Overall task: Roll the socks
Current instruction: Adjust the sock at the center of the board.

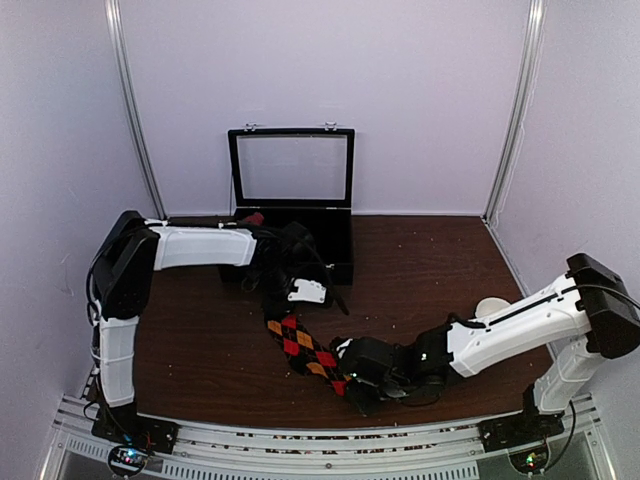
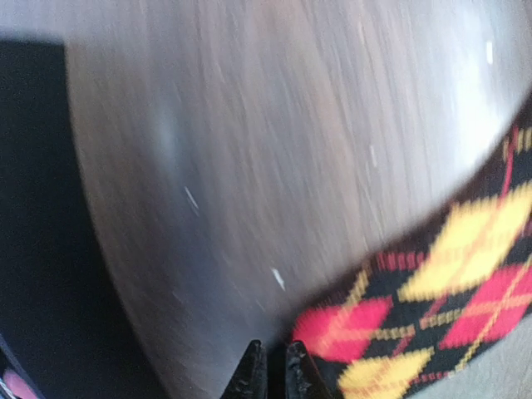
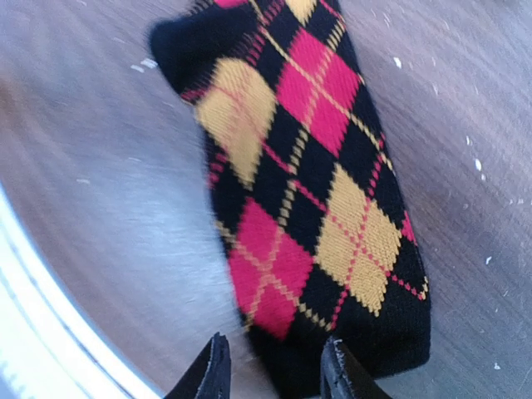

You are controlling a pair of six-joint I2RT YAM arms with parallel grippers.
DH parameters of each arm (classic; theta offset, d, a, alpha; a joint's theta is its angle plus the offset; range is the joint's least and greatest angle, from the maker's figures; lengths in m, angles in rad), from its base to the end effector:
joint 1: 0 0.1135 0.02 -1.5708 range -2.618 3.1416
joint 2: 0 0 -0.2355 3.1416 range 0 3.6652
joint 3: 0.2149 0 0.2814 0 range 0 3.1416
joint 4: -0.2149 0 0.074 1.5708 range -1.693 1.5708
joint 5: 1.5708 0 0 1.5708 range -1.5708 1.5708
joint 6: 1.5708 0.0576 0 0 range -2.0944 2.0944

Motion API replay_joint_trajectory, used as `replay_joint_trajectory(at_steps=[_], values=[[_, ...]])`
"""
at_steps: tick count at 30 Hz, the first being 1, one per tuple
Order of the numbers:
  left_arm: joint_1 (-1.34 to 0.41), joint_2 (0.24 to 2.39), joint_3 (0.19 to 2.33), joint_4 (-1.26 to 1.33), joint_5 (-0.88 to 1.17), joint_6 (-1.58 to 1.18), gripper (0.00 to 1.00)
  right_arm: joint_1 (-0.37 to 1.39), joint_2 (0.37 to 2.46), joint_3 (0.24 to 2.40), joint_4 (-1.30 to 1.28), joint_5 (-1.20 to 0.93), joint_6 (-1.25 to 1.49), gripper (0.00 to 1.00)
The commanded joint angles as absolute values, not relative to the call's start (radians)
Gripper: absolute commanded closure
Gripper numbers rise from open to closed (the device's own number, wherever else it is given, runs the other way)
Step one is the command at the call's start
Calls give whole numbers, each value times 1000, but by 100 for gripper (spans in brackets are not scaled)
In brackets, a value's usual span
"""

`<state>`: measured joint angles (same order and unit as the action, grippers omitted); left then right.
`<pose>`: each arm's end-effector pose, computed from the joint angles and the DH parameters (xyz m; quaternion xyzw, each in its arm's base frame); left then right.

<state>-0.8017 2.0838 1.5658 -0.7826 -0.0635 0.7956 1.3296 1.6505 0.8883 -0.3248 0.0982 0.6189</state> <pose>0.3081 -0.3131 0.1080 0.7066 0.6940 0.0310 0.1347 0.0867 0.3289 0.0856 -0.3264 0.9132 0.1712 0.1738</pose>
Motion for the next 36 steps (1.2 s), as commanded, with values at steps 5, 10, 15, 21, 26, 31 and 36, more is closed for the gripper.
replay_joint_trajectory(at_steps=[5,10,15,21,26,31,36], values=[[-843,2174,1756,-824,-33,842,87,1288,1356,724,-318,83,611,63],[-828,2155,1823,-926,13,785,87,1244,1425,771,-369,110,512,84],[-761,2029,1667,-948,83,738,89,1236,1560,824,-342,141,421,91],[-691,1974,1478,-891,106,722,90,1224,1654,849,-304,129,373,93],[-690,2049,1520,-848,79,694,91,1229,1665,826,-282,92,390,96],[-693,2126,1599,-855,64,702,91,1270,1625,775,-269,81,413,96],[-727,2186,1690,-849,53,703,91,1324,1624,761,-243,55,430,96]])
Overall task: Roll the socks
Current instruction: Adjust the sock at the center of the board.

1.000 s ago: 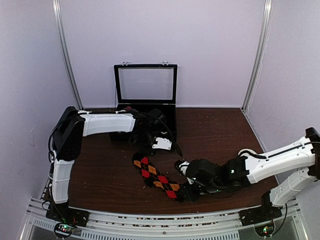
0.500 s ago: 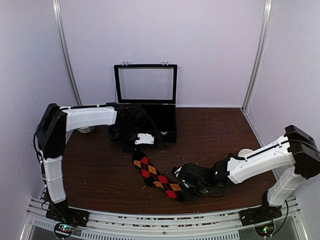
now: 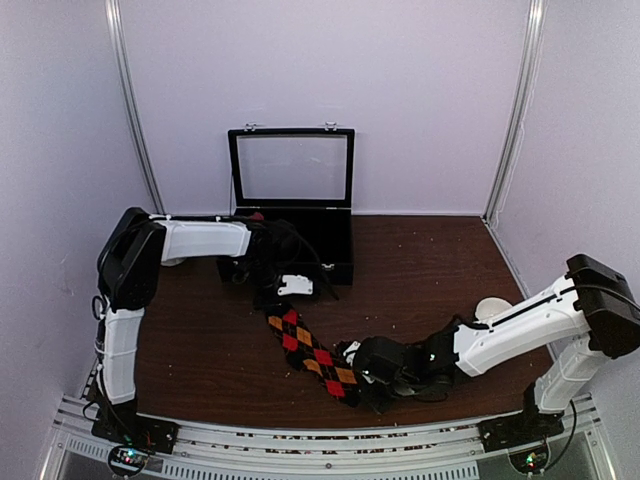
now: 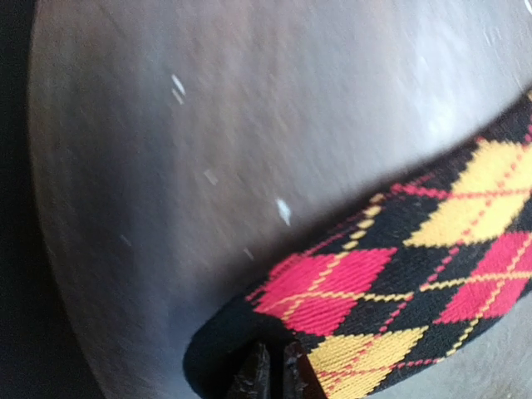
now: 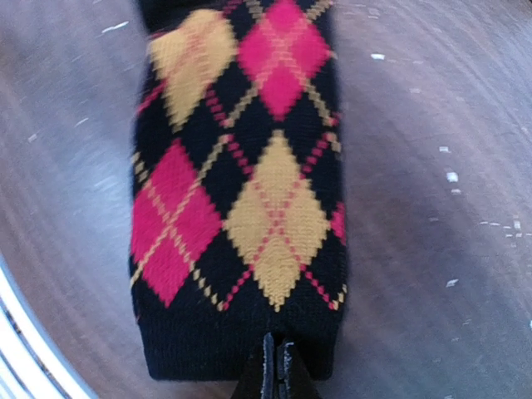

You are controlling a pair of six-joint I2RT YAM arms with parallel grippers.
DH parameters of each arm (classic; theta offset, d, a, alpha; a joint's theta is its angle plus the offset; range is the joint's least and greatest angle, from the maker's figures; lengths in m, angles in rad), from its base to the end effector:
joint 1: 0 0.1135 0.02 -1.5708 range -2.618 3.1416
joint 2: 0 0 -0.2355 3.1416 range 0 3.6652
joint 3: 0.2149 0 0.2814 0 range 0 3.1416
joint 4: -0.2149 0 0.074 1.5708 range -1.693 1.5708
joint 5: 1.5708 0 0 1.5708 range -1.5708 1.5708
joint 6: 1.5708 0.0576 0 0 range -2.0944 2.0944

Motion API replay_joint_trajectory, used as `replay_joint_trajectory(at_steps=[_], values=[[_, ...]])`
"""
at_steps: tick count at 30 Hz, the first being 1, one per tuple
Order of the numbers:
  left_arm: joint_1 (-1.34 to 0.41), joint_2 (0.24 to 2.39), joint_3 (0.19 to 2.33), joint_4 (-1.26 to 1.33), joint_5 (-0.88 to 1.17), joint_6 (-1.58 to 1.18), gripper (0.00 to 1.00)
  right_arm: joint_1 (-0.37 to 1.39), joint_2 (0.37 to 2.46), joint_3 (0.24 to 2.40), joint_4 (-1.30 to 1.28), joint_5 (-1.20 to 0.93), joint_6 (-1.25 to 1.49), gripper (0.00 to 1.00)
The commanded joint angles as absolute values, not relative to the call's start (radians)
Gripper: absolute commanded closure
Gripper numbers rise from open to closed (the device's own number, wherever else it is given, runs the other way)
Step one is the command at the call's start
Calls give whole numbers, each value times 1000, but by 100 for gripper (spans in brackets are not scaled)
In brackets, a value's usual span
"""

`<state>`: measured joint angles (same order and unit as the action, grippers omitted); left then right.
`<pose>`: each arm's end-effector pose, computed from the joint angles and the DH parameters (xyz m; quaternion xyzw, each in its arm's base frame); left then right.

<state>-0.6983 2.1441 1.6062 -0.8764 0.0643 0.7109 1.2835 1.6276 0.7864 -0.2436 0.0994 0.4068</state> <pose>0.3309 -0.2826 0.0922 0.6473 0.7575 -0.0316 0.0783 0.0969 0.3079 0.0676 -0.4006 0.8828 0.1478 0.1956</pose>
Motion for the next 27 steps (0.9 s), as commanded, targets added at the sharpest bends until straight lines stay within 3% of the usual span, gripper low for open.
replay_joint_trajectory(at_steps=[1,15,20,27], values=[[-737,2199,1712,-849,56,705,91,1332,1629,764,-244,50,435,96],[-834,2466,2195,-956,45,776,90,1433,1744,921,-300,45,472,93],[-836,2484,2245,-976,40,789,90,1433,1804,1005,-324,33,459,91],[-784,2246,2098,-1040,181,706,85,1421,1621,970,-341,-21,407,55]])
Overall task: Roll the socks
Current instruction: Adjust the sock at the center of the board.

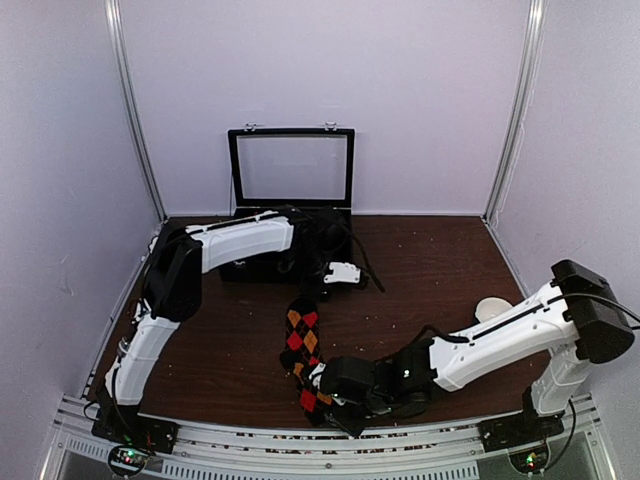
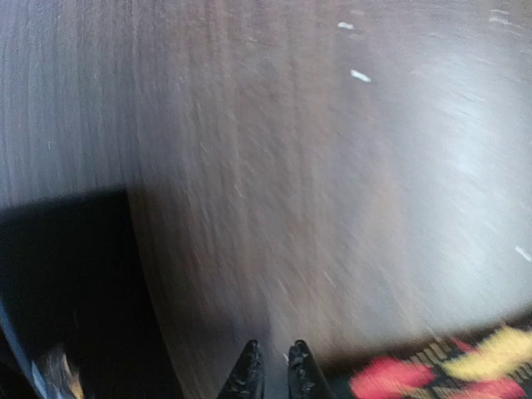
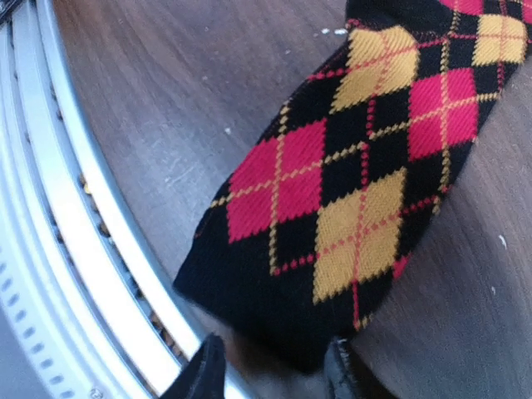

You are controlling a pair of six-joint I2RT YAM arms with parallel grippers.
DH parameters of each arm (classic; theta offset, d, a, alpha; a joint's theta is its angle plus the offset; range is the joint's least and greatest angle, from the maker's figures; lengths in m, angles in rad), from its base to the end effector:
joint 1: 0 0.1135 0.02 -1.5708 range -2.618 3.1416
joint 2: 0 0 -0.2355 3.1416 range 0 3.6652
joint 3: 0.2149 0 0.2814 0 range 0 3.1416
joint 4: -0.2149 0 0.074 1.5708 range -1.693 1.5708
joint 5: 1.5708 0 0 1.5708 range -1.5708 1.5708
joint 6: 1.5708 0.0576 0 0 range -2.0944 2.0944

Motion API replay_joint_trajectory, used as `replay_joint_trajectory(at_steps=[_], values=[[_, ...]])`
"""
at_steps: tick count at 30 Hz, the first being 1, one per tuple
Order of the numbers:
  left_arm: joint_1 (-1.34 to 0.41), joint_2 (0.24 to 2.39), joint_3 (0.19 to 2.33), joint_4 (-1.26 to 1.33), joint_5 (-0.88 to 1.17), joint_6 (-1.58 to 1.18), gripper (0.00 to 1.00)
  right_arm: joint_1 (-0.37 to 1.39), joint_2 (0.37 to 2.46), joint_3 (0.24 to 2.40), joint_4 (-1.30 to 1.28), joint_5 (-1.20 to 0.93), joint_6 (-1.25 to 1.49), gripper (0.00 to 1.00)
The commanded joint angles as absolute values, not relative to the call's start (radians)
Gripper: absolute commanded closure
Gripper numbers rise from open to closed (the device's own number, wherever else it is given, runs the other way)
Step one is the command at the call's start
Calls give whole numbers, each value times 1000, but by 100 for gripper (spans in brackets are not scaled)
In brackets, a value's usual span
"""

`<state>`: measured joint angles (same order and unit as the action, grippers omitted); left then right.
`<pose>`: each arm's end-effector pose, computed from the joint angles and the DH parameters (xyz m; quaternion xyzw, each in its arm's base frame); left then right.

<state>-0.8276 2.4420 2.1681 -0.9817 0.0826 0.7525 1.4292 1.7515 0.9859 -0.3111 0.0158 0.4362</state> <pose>0.3496 -0.3874 0.1236 0.7056 0.6899 -0.0466 0.1552 0.0523 0.3608 0.0821 -0.4602 0.8535 0.1919 0.1518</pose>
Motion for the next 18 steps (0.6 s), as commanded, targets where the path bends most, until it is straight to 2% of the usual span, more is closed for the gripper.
replay_joint_trajectory(at_steps=[1,4,9,11,18], values=[[-771,2205,2069,-1052,209,695,84,1412,1600,973,-348,-31,395,55],[-727,2097,1963,-1076,283,674,82,1379,1538,957,-319,-70,359,56],[-710,2035,1763,-1077,313,688,78,1333,1576,960,-292,-65,265,68],[-710,2058,1743,-1078,338,678,78,1331,1614,978,-294,-35,235,73],[-714,2170,1764,-1071,420,628,80,1331,1679,950,-236,-26,182,80]])
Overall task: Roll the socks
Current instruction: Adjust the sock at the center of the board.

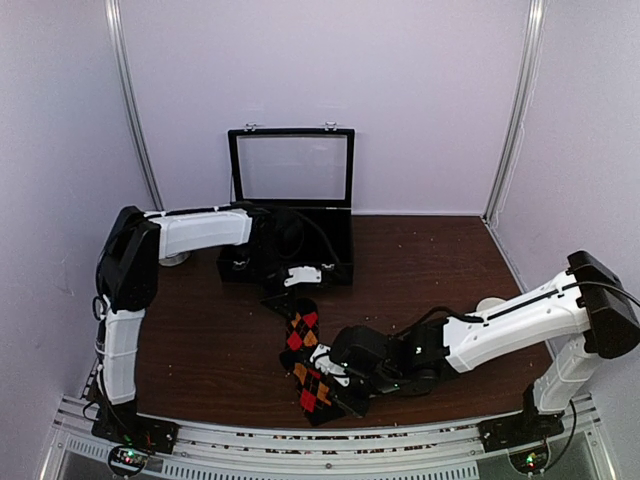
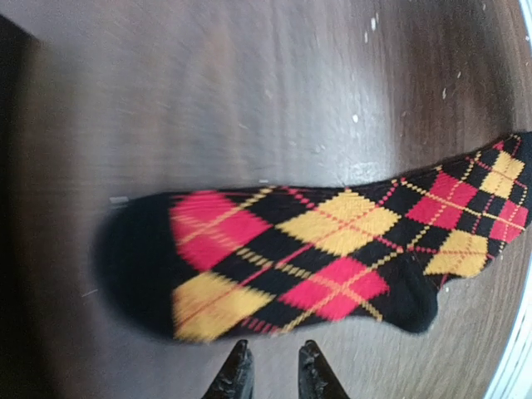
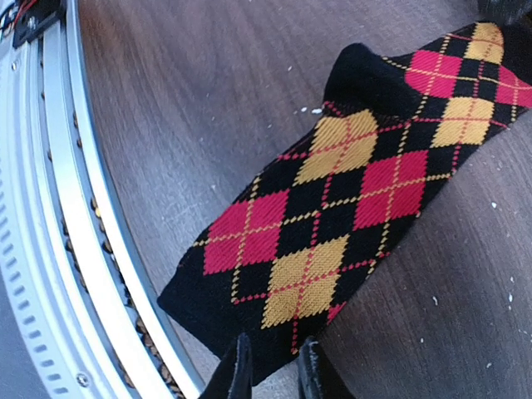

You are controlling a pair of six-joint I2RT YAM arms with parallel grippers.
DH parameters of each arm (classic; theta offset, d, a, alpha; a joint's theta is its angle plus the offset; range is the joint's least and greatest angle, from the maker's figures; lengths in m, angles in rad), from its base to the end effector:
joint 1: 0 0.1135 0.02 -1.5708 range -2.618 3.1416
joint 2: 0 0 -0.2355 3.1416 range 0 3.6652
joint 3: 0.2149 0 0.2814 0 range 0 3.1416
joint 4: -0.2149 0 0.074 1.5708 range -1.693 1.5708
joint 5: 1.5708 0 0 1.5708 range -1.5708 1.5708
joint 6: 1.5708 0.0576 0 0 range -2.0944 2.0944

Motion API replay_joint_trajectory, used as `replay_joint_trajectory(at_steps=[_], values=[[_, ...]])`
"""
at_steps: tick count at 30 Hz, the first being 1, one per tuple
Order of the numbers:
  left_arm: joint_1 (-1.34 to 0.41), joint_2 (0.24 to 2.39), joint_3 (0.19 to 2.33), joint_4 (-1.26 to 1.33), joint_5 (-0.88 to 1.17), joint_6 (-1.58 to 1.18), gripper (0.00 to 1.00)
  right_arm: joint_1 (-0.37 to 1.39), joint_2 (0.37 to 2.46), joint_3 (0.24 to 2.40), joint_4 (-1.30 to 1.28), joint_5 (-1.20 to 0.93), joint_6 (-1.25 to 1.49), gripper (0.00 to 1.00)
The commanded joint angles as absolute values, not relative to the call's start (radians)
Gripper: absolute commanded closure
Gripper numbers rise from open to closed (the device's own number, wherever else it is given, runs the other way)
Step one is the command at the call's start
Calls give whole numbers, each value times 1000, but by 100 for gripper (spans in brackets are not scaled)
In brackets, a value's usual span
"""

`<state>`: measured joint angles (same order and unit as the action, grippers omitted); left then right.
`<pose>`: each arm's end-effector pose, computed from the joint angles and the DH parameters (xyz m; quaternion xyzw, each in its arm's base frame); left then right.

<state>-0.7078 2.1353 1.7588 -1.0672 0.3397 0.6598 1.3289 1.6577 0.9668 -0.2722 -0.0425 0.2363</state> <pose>0.3218 -0.3006 0.1399 0.6297 0.7557 -0.1702 0.0585 0.0852 0.3556 0.1112 -0.5010 0.8118 0.2253 0.1978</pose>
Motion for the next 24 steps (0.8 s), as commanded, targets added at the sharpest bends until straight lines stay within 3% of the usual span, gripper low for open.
replay_joint_trajectory(at_steps=[1,14,24], values=[[-715,2183,1768,-1071,416,628,80,1331,1686,948,-235,-31,179,80],[-768,2325,1833,-1020,255,653,84,1340,1762,910,-188,-80,169,87],[-827,2465,2088,-997,131,699,85,1342,1803,933,-172,-28,191,88]])
